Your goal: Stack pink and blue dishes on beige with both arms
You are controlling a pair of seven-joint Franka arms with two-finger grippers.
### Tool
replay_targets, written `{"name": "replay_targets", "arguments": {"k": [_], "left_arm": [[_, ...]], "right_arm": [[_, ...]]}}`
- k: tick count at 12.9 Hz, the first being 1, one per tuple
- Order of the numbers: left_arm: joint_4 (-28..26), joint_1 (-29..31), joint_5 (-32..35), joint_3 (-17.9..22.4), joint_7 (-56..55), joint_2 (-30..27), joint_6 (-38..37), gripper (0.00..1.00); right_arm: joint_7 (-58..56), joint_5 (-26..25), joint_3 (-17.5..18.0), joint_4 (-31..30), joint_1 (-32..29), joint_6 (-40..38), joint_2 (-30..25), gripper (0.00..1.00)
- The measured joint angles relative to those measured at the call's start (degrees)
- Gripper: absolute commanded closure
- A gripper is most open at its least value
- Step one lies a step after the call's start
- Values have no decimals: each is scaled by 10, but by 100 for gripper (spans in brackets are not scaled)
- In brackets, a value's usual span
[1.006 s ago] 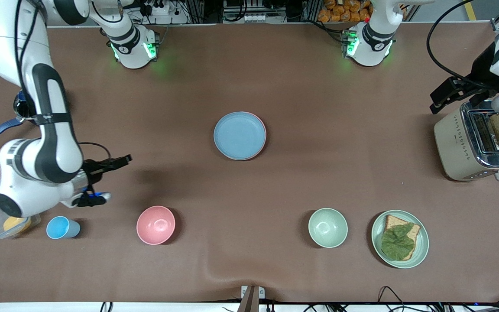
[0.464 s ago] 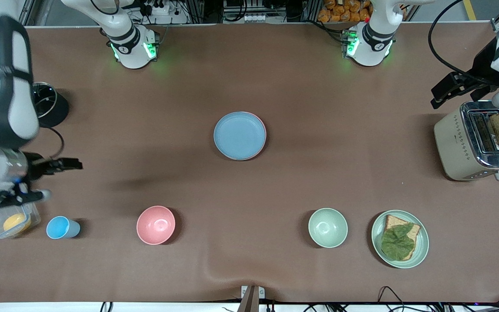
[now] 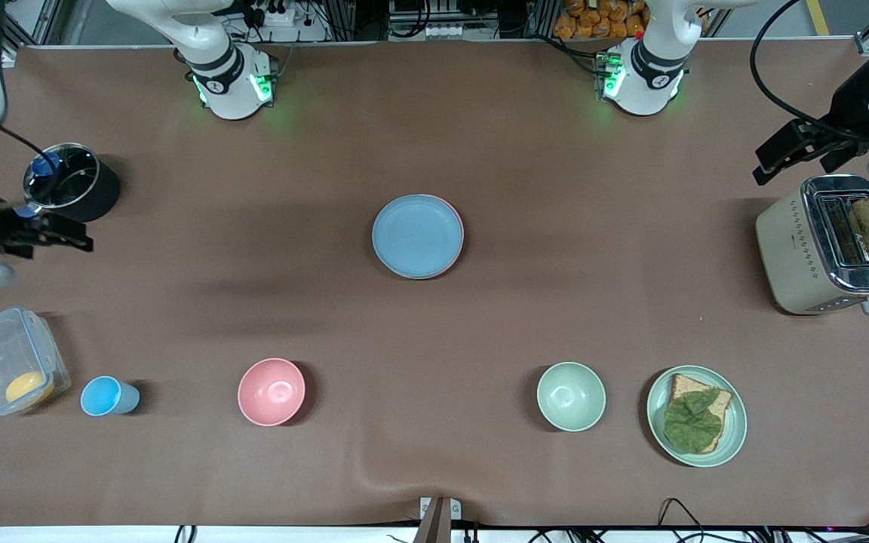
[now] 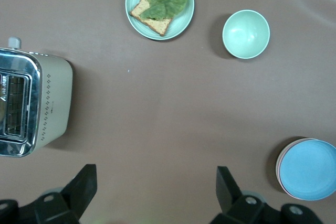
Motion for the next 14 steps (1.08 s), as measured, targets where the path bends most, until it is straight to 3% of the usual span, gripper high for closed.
{"name": "replay_targets", "arguments": {"k": [4,11,14], "left_arm": [[0,-4,-15,-5,0,0,-2,0],[2,11,-15,2,53,-3,-29,0],[7,12,32,5,58,-2,-29,0]], "right_arm": [[53,-5,1,-4,3,1,-36,0],[143,-7,2,-3,8,2,-47,0],[149,-9,2,-3,8,-1,-49,0]]}}
